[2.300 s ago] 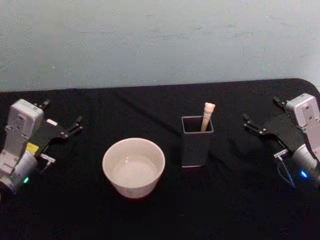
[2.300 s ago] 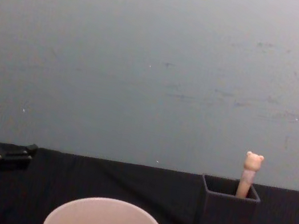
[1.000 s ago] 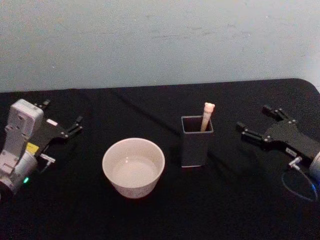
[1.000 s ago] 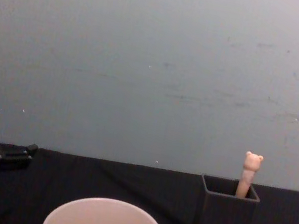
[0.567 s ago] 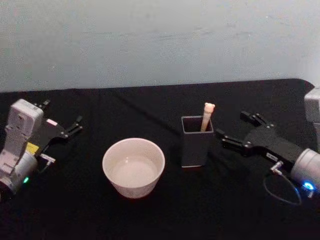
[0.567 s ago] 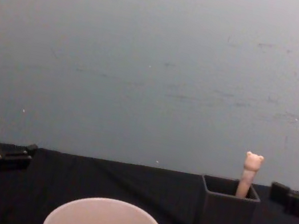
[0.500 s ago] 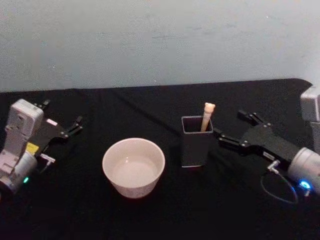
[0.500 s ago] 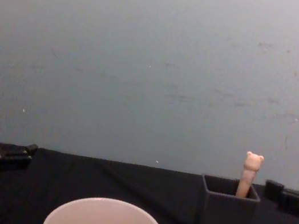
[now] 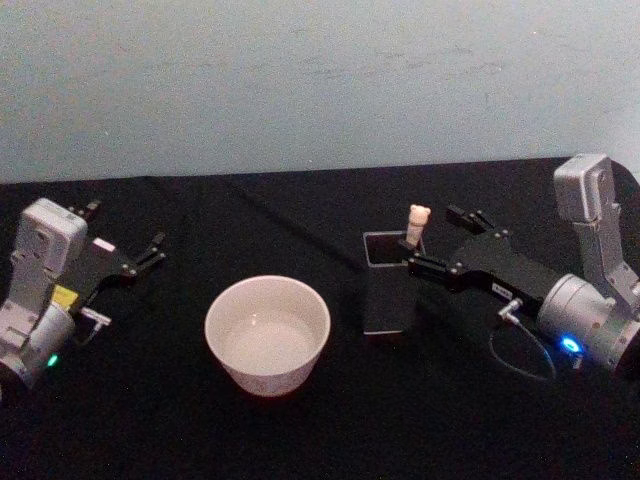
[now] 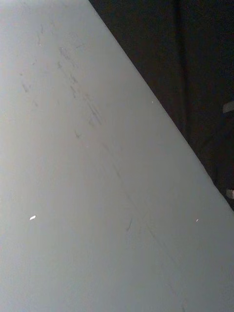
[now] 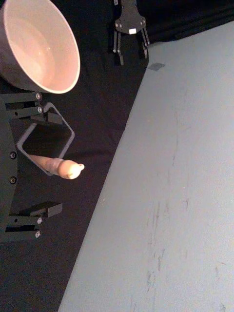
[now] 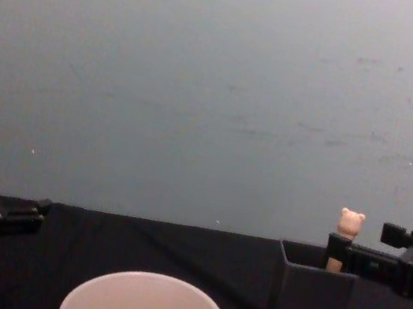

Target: Pick up the stirring spoon with one hand, stir inside the cup, then place it back in its original position.

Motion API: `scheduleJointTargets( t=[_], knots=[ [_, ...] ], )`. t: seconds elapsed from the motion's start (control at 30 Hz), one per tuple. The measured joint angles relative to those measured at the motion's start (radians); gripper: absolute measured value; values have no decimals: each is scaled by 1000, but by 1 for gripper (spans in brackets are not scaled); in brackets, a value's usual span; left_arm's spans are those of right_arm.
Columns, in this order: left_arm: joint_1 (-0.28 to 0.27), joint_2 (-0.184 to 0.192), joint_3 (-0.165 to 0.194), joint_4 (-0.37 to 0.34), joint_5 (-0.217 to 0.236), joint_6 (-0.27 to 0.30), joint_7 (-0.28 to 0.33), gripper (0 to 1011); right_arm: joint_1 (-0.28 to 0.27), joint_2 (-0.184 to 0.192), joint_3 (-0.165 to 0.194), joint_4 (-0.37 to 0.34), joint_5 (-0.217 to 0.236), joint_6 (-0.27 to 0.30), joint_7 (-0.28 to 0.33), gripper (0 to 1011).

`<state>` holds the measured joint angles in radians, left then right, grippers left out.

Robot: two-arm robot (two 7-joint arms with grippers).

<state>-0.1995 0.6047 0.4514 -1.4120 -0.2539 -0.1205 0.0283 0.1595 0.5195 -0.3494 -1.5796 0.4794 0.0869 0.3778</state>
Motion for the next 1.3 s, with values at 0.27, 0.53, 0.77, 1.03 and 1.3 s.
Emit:
scheduleJointTargets(
  t=[0.27,0.53,0.77,1.03,1.3],
  knots=[
    [0,0,0,0,0,0,0,1001,29,-26,1,33,-14,10,11,1002],
    [0,0,0,0,0,0,0,1001,54,-43,3,59,-16,23,25,1002],
    [0,0,0,0,0,0,0,1001,68,-51,3,74,-16,30,33,1002],
    [0,0,0,0,0,0,0,1001,82,-57,1,85,-14,40,39,1002],
    [0,0,0,0,0,0,0,1001,90,-58,-4,91,-10,51,41,1002]
  ],
)
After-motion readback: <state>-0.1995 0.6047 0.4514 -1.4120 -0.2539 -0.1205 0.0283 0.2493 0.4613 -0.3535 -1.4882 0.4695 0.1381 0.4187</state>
